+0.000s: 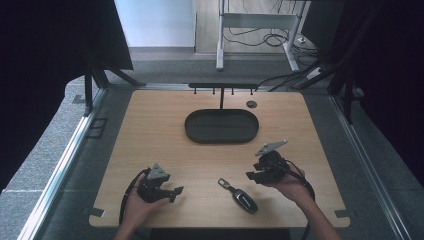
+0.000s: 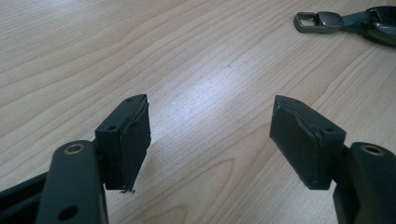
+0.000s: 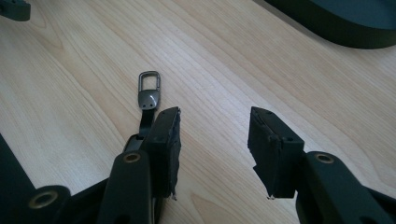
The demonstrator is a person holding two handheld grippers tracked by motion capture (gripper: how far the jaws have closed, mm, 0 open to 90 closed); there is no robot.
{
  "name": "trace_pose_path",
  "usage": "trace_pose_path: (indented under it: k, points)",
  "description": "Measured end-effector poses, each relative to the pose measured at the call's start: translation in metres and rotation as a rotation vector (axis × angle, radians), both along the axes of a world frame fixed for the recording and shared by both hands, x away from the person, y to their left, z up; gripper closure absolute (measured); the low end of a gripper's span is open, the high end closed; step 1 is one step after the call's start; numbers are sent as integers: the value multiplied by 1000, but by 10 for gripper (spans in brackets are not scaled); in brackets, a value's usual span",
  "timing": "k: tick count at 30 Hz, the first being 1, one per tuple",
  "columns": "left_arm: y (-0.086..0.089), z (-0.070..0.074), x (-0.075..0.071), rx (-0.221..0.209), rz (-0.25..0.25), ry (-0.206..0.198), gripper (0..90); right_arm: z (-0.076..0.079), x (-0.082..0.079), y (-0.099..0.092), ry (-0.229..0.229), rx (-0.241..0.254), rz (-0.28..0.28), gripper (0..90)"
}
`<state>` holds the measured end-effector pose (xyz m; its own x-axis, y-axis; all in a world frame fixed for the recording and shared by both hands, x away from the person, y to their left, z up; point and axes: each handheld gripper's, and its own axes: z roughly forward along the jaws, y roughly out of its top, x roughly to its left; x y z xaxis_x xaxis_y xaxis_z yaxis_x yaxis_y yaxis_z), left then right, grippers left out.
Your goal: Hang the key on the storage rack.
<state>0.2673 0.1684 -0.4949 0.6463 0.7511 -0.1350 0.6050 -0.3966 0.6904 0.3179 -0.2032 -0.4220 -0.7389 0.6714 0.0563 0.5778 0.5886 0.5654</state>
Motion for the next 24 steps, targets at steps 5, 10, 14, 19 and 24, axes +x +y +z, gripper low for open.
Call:
trace_pose_path:
  k: [5,10,14,19,24]
  points:
    - [0,0,0,1,0,0,296,-7,-1,10,12,-6,20,539]
    - [-1,0,0,1,-5,1,296,-11,-1,19,23,-20,43,538]
    - [-2,-1,0,5,-7,4,296,-13,0,24,30,-29,50,538]
    - [-4,-3,1,12,-15,11,295,-17,1,31,45,-41,69,537]
    - [-5,-3,0,9,-18,10,295,-23,0,39,59,-61,89,537]
